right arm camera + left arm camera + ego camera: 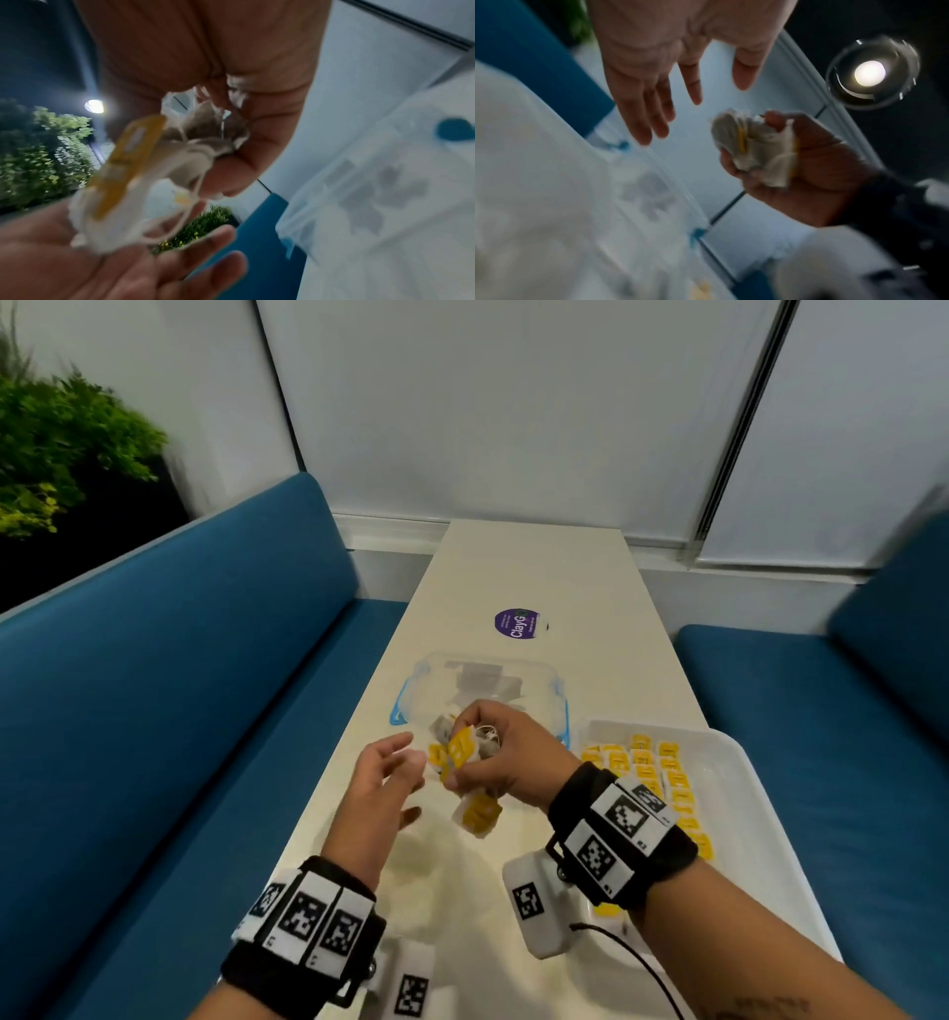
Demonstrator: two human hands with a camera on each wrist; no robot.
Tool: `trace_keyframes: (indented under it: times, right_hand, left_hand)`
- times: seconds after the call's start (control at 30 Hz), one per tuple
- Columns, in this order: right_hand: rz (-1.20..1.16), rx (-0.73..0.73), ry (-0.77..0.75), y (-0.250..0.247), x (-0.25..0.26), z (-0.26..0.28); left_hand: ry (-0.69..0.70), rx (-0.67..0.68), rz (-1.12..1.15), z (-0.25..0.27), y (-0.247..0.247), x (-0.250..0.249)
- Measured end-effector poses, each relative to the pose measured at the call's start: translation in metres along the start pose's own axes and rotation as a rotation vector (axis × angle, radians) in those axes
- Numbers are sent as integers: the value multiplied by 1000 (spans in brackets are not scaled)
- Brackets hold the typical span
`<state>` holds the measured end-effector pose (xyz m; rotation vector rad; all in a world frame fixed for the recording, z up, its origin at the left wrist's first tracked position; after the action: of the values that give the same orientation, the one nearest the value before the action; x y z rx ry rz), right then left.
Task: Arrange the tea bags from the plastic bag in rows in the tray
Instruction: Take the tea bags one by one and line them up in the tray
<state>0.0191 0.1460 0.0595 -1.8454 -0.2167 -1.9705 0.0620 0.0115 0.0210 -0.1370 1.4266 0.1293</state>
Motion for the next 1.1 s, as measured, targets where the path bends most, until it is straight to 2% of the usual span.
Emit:
trace_keyframes:
  times: [0.07, 0.1, 0.17, 0.23, 0.33, 0.47, 0.57, 0.67, 0.77, 0.93, 1.1]
  right_hand:
    - [184, -89, -71, -15, 9, 8]
    - [330, -118, -96, -18, 10, 13]
    - [559, -139, -120, -22, 3, 22]
    - [639, -129, -124, -25, -10, 31]
    - [573, -104, -54, -40, -28, 47]
    - [351, -129, 21, -72, -33, 67]
    - [216, -206, -42, -95, -29, 81]
    - [3, -387, -71, -125, -36, 89]
    - [31, -541, -42, -157, -46, 98]
    - [147, -407, 34, -168, -55, 106]
    - [130, -514, 126, -186, -77, 108]
  left_hand:
    - [-140, 232, 199, 5, 45, 0]
    - [-177, 305, 281, 7, 65, 1]
    - [-269, 329, 458, 9, 96, 6]
    - [-385, 271, 615, 8, 116, 15]
    - [-495, 252, 642, 4, 138, 28]
    - [-595, 326, 568, 7, 163, 34]
    - [-622, 338, 485, 11, 177, 34]
    - [-624, 406, 591, 12, 192, 32]
    - [-629, 475, 683, 16, 203, 26]
    - [-637, 549, 610, 21, 215, 26]
    - [-633, 531, 570, 14, 217, 32]
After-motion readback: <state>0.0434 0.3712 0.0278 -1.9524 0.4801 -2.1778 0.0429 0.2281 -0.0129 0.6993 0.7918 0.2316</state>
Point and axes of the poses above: each hand's wrist, its own z-axis away from the middle knuckle, its own y-axis out of the palm, x = y × z, the point moved 6 cm from there along -z, towards the middle knuckle, and after that the axes turned 4 degrees about -z, right-handed, at the moved point
